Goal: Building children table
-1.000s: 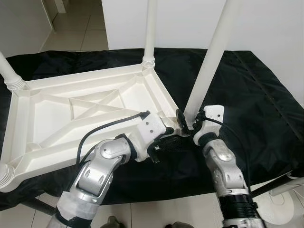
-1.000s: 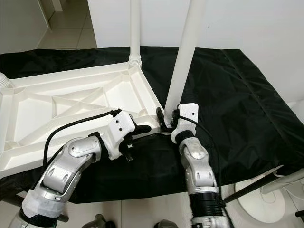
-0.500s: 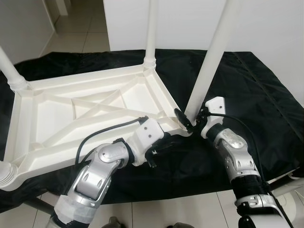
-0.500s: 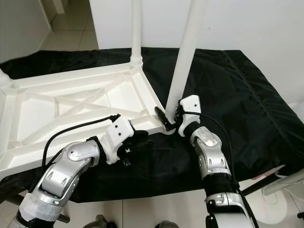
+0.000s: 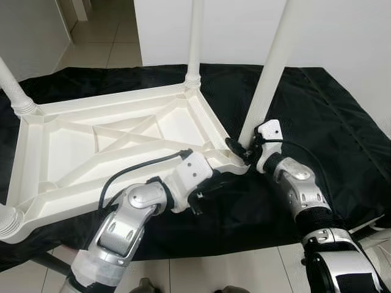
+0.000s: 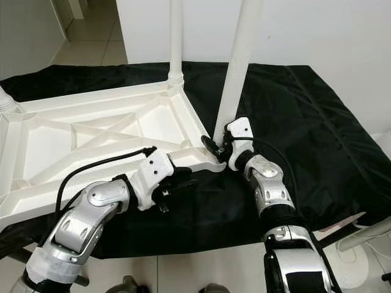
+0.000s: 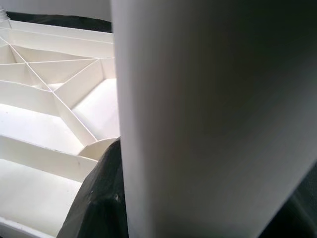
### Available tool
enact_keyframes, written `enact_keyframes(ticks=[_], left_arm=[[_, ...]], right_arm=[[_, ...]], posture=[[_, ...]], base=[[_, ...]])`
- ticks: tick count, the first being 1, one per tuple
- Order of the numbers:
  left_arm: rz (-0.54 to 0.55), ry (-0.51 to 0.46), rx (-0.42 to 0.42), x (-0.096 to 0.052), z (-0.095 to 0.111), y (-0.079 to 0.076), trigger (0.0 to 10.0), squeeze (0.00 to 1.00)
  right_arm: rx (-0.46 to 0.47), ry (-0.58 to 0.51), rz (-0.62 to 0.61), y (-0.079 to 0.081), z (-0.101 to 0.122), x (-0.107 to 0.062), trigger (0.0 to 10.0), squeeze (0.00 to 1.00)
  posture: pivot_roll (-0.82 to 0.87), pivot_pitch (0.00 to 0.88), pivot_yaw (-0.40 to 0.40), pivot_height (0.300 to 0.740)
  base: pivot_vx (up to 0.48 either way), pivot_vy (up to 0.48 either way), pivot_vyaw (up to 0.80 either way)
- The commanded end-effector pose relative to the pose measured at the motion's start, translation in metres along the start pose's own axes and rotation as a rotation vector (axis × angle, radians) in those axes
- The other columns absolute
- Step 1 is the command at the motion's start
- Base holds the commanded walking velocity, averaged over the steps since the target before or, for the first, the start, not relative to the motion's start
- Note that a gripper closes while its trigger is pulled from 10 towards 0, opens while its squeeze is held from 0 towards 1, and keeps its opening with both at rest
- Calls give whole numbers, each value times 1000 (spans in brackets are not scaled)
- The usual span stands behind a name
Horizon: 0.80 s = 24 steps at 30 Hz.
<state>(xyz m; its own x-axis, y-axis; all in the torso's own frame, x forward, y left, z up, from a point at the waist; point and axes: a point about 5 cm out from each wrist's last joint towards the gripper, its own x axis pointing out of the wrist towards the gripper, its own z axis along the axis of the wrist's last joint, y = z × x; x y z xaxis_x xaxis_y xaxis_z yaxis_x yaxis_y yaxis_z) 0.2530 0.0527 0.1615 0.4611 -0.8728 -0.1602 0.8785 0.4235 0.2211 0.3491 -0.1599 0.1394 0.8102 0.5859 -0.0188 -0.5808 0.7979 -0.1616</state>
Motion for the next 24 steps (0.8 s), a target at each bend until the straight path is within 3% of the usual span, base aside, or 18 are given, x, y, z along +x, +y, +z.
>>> enact_keyframes(ticks=[1, 3, 4, 7, 15, 24], left_arm=[[58, -7, 6, -1, 3, 4, 10000, 0], [59, -7, 6, -1, 3, 4, 10000, 0], [59, -7, 6, -1, 3, 4, 10000, 0], [60, -8, 8, -1, 3, 4, 10000, 0], [61, -10, 5, 0, 4, 3, 10000, 0], [62, -12, -3, 1, 3, 1, 10000, 0]], right_arm=[[-14, 26, 43, 4, -4, 1, 0, 0], [-11, 30, 52, 3, -7, 0, 0, 0], [1, 33, 45, 3, -9, -1, 10000, 0], [51, 30, 11, 1, -14, -2, 10000, 0], [64, 62, -88, 4, -14, 2, 10000, 0], [167, 51, -279, 23, -10, 11, 10000, 0]], posture=[[-72, 14, 4, 740], [-74, 14, 6, 740], [-76, 14, 5, 740], [-78, 17, 4, 740], [-79, 19, 3, 740], [-86, 21, -2, 740]], base=[[0, 0, 0], [0, 0, 0], [0, 0, 0], [0, 0, 0], [0, 0, 0], [0, 0, 0]])
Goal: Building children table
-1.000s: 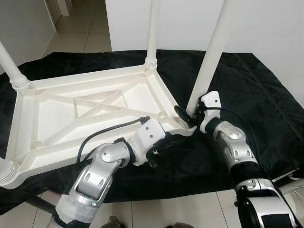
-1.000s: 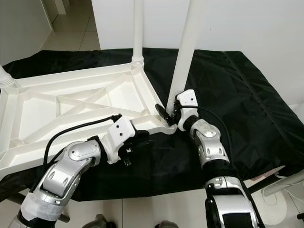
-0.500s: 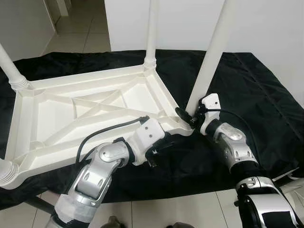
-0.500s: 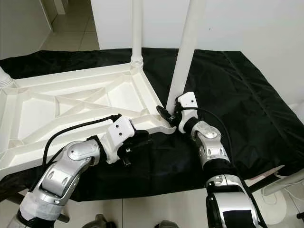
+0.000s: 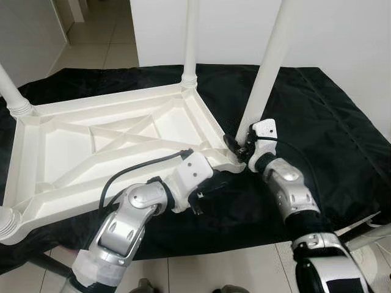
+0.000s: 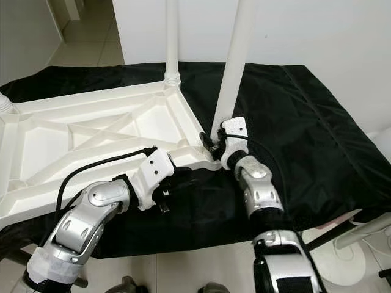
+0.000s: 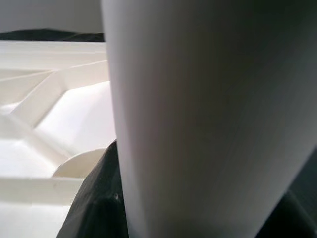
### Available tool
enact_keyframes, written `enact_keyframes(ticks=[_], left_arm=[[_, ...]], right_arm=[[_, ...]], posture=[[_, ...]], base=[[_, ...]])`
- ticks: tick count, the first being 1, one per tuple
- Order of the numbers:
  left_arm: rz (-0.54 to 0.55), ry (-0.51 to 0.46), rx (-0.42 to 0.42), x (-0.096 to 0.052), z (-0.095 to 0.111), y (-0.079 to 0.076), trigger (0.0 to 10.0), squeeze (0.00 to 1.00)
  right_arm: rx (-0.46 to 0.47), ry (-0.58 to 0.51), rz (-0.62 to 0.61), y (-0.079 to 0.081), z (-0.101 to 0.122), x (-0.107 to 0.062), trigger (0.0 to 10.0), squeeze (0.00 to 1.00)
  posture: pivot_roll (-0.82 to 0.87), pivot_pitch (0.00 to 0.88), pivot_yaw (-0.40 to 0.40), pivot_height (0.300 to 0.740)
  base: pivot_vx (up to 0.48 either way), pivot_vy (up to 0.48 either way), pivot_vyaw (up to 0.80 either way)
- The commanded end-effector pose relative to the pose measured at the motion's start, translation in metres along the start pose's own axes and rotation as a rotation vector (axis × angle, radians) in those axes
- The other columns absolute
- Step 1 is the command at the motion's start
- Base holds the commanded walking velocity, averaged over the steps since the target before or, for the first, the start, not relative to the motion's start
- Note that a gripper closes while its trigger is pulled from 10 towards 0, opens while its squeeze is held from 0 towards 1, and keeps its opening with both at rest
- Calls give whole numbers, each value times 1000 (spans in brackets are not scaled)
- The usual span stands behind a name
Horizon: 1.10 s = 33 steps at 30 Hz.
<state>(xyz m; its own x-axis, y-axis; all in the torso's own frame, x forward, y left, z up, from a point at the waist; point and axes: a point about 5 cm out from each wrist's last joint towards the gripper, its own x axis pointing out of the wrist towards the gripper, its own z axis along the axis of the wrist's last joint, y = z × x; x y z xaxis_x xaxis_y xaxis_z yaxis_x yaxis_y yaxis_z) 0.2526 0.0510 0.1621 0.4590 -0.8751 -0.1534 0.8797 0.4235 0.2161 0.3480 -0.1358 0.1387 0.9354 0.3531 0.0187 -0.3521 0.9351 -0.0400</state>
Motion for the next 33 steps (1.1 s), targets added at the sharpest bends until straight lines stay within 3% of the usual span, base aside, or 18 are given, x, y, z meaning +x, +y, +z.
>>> enact_keyframes(ticks=[1, 2, 3, 6, 8, 10, 12, 15, 23, 24, 33], left_arm=[[63, -4, 1, -1, 1, 1, 10000, 0], [63, -4, 1, -1, 1, 1, 10000, 0], [62, -3, -2, -1, 1, 0, 10000, 0], [61, -3, -3, -1, 0, -1, 10000, 0], [61, -6, -6, 0, 1, -3, 10000, 0], [61, -7, -7, 1, 1, -3, 10000, 0], [61, -8, -9, 1, 1, -3, 10000, 0], [52, -13, -10, 3, 1, -5, 10000, 0], [48, -14, 1, 4, 1, -3, 10000, 0], [50, -14, 1, 4, 1, -3, 10000, 0], [49, -1, 14, 3, -1, -5, 10000, 0]], right_arm=[[35, 70, -75, 1, -14, -3, 10000, 0], [35, 70, -75, 1, -14, -3, 10000, 0], [55, 83, -224, 2, -16, -6, 10000, 0], [59, 90, -290, 3, -18, -8, 10000, 0], [81, 80, -460, 10, -17, -15, 10000, 0], [92, 74, -513, 14, -16, -18, 10000, 0], [121, 77, -522, 22, -16, -19, 10000, 0], [123, 47, -422, 43, -9, -15, 10000, 0], [102, 32, -458, 37, -3, -16, 10000, 0], [112, 10, -446, 36, -1, -17, 10000, 1000], [125, -55, -417, 28, 5, -24, 10000, 1000]], posture=[[-84, 21, -11, 740], [-84, 21, -11, 740], [-82, 17, -19, 740], [-82, 17, -19, 740], [-82, 11, -26, 740], [-82, 11, -26, 740], [-87, 5, -29, 740], [-95, 0, -26, 740], [-91, 0, -29, 740], [-89, 0, -29, 740], [-87, 0, -31, 740]], base=[[0, 0, 0], [0, 0, 0], [0, 0, 0], [0, 0, 0], [0, 0, 0], [0, 0, 0], [0, 0, 0], [0, 0, 0], [0, 0, 0], [0, 0, 0], [0, 0, 0]])
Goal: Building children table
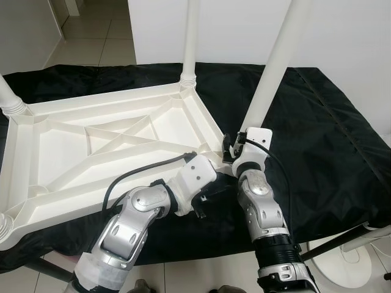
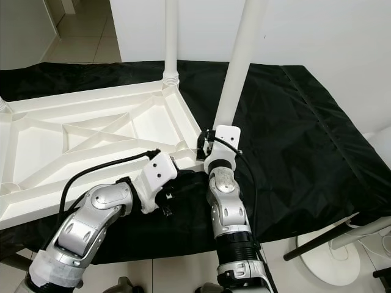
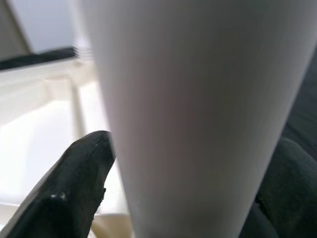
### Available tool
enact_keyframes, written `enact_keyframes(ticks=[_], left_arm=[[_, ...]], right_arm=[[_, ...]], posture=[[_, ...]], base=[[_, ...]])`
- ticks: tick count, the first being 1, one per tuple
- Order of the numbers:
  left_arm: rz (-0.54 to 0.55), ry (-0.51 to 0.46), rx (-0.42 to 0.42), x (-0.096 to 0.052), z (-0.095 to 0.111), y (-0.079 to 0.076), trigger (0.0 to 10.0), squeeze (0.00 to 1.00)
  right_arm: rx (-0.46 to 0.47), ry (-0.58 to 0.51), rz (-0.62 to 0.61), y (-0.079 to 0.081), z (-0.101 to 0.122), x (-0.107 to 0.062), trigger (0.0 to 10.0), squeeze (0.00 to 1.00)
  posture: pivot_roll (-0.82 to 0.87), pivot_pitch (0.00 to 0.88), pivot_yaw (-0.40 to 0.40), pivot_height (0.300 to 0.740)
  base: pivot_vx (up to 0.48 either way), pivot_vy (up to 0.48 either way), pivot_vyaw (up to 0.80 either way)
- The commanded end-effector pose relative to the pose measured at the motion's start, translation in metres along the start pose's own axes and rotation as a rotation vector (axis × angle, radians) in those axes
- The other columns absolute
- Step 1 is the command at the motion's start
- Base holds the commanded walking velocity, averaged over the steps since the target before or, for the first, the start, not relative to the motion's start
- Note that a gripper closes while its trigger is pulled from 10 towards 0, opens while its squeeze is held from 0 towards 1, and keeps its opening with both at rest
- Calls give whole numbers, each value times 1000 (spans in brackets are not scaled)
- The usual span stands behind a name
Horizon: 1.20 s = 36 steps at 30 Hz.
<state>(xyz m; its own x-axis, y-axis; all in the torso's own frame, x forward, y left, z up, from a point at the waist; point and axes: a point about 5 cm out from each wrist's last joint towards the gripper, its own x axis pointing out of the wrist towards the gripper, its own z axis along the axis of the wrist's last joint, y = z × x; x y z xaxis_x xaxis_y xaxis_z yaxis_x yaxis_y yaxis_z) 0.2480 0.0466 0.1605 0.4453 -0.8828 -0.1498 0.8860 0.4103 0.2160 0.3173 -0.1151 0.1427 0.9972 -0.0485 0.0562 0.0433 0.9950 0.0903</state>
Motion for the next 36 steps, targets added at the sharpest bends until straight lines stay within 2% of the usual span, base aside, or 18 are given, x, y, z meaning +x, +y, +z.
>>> enact_keyframes(ticks=[1, 2, 4, 5, 6, 7, 13, 15, 22, 25, 28, 29, 30, 31, 36], left_arm=[[62, 8, 16, 1, -2, 1, 10000, 0], [61, 10, 18, 0, -2, 2, 10000, 0], [61, 10, 18, 0, -2, 2, 10000, 0], [62, 9, 20, 0, -1, 3, 10000, 0], [63, 10, 22, 0, -1, 4, 10000, 0], [64, 10, 24, 0, -1, 4, 10000, 0], [64, 11, 27, 0, -2, 5, 10000, 0], [64, 9, 32, 1, 0, 7, 10000, 0], [70, 4, 43, 2, 2, 9, 10000, 0], [74, 3, 46, 3, 3, 10, 10000, 0], [76, 2, 46, 3, 3, 9, 10000, 0], [77, 1, 46, 3, 4, 9, 10000, 0], [78, 0, 46, 3, 4, 9, 10000, 0], [79, -1, 45, 3, 4, 9, 10000, 0], [85, 1, 42, 2, 4, 9, 10000, 0]], right_arm=[[1, -24, 26, -9, 0, -4, 10000, 1000], [-14, -28, 82, -13, -3, -7, 10000, 808], [-14, -28, 82, -13, -3, -7, 10000, 808], [-41, -25, 146, -18, -6, -9, 10000, 251], [-47, -19, 190, -25, -9, -10, 10000, 0], [-62, -7, 252, -30, -12, -10, 10000, 0], [-91, -3, 386, -39, -12, -6, 10000, 0], [-130, 6, 479, -43, -11, 2, 10000, 0], [-191, 40, 582, -45, -11, 15, 10000, 0], [-244, 50, 645, -43, -10, 26, 10000, 0], [-240, 67, 680, -41, -11, 29, 9765, 0], [-250, 69, 692, -41, -11, 30, 4392, 0], [-258, 70, 699, -40, -11, 31, 4392, 0], [-272, 73, 700, -40, -12, 32, 0, 0], [-261, 91, 729, -42, -16, 32, 0, 0]], posture=[[-86, 0, -32, 740], [-85, 0, -32, 740], [-85, 0, -32, 740], [-85, 0, -32, 740], [-85, 0, -32, 740], [-88, 0, -29, 740], [-91, 0, -20, 740], [-87, 0, -18, 740], [-80, 0, -18, 740], [-70, 0, -18, 740], [-70, 0, -18, 740], [-70, 0, -18, 740], [-62, 0, -20, 740], [-62, 0, -20, 740], [-53, 0, -26, 740]], base=[[0, 0, 0], [0, 0, 0], [0, 0, 0], [0, 0, 0], [0, 0, 0], [0, 0, 0], [0, 0, 0], [0, 0, 0], [0, 0, 0], [0, 0, 0], [0, 0, 0], [0, 0, 0], [0, 0, 0], [0, 0, 0], [0, 0, 0]])
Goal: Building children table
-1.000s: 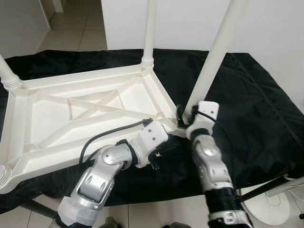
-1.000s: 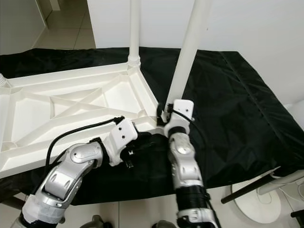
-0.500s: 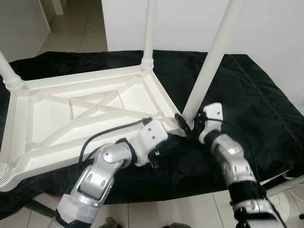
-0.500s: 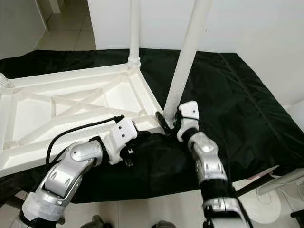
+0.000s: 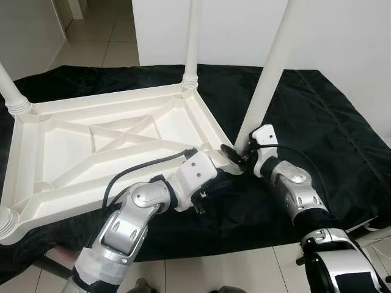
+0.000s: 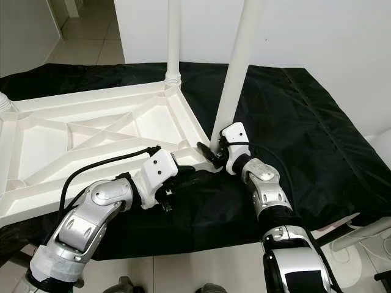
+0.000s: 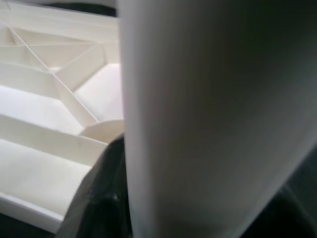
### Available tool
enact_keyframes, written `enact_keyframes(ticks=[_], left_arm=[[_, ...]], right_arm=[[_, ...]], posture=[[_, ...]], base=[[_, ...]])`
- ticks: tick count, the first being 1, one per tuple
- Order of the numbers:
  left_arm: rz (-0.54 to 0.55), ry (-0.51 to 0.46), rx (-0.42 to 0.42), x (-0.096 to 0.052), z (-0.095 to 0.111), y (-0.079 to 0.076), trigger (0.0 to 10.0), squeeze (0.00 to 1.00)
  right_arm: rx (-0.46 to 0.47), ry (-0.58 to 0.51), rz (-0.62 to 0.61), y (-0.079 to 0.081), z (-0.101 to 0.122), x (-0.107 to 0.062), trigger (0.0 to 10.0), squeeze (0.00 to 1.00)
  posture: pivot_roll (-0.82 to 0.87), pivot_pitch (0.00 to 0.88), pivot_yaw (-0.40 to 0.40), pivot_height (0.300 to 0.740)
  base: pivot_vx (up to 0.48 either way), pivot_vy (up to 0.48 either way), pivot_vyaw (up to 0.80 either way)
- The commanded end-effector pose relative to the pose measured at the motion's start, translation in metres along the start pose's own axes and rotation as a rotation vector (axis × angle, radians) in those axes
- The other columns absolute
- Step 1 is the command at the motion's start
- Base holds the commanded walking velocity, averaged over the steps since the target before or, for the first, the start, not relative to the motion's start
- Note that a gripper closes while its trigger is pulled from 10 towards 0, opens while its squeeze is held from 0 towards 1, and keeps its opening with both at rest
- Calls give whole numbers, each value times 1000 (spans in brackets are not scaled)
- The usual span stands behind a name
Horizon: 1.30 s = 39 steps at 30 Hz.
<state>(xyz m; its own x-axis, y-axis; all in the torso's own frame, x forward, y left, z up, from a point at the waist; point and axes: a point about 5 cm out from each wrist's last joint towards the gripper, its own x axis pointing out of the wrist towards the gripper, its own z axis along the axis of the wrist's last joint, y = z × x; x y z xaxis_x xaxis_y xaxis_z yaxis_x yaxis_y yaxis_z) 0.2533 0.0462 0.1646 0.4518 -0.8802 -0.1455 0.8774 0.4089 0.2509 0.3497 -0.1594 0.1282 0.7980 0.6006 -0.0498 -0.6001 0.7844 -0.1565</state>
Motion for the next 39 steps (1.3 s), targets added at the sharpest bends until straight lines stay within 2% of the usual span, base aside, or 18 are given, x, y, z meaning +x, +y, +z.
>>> enact_keyframes(ticks=[1, 5, 6, 7, 10, 14, 17, 21, 24, 26, 27, 30, 32, 36, 39], left_arm=[[77, 5, 7, 0, 0, 4, 10000, 0], [83, 9, 2, -1, -1, 2, 10000, 0], [83, 8, 1, -1, -1, 2, 10000, 0], [82, 7, 0, -1, -1, 2, 10000, 0], [81, 7, 0, -1, -1, 1, 10000, 0], [73, 8, -1, -1, -1, 0, 10000, 0], [72, 8, -2, -1, -1, 0, 10000, 0], [68, 10, -9, 0, -2, -1, 10000, 0], [66, 11, -9, 0, -2, -2, 10000, 0], [63, 10, -11, 0, -2, -3, 10000, 0], [63, 10, -11, 0, -2, -3, 10000, 0], [61, 8, -16, 1, -2, -4, 10000, 0], [62, 6, -21, 1, -2, -6, 10000, 0], [60, 7, -24, 2, -2, -8, 10000, 0], [60, 7, -26, 2, -2, -8, 10000, 0]], right_arm=[[-22, 16, 31, 3, -3, 0, 0, 0], [-17, 25, 36, 3, -10, -3, 0, 0], [-10, 29, 30, 3, -12, -4, 4549, 0], [-4, 33, 25, 3, -14, -4, 10000, 0], [14, 27, 11, 3, -14, -5, 10000, 0], [86, 7, -81, 5, -14, -2, 10000, 0], [102, 12, -105, 6, -14, -1, 10000, 0], [193, 48, -309, 16, -17, 7, 10000, 0], [211, 56, -340, 18, -18, 9, 10000, 0], [233, 72, -458, 22, -18, 11, 10000, 0], [233, 72, -458, 22, -18, 11, 10000, 0], [234, 93, -611, 33, -18, 15, 10000, 0], [279, 78, -700, 41, -15, 17, 10000, 0], [307, 74, -742, 49, -12, 20, 10000, 0], [275, 80, -736, 49, -7, 20, 10000, 0]], posture=[[-53, 0, -26, 740], [-54, 0, -25, 740], [-55, 0, -23, 740], [-57, 0, -22, 740], [-59, 0, -20, 740], [-64, 7, -15, 740], [-65, 8, -15, 740], [-74, 14, -12, 740], [-74, 14, -12, 740], [-77, 18, -15, 740], [-77, 18, -15, 740], [-76, 19, -19, 740], [-71, 18, -27, 740], [-69, 18, -34, 740], [-72, 17, -35, 740]], base=[[0, 0, 0], [0, 0, 0], [0, 0, 0], [0, 0, 0], [0, 0, 0], [0, 0, 0], [0, 0, 0], [0, 0, 0], [0, 0, 0], [0, 0, 0], [0, 0, 0], [0, 0, 0], [0, 0, 0], [0, 0, 0], [0, 0, 0]])
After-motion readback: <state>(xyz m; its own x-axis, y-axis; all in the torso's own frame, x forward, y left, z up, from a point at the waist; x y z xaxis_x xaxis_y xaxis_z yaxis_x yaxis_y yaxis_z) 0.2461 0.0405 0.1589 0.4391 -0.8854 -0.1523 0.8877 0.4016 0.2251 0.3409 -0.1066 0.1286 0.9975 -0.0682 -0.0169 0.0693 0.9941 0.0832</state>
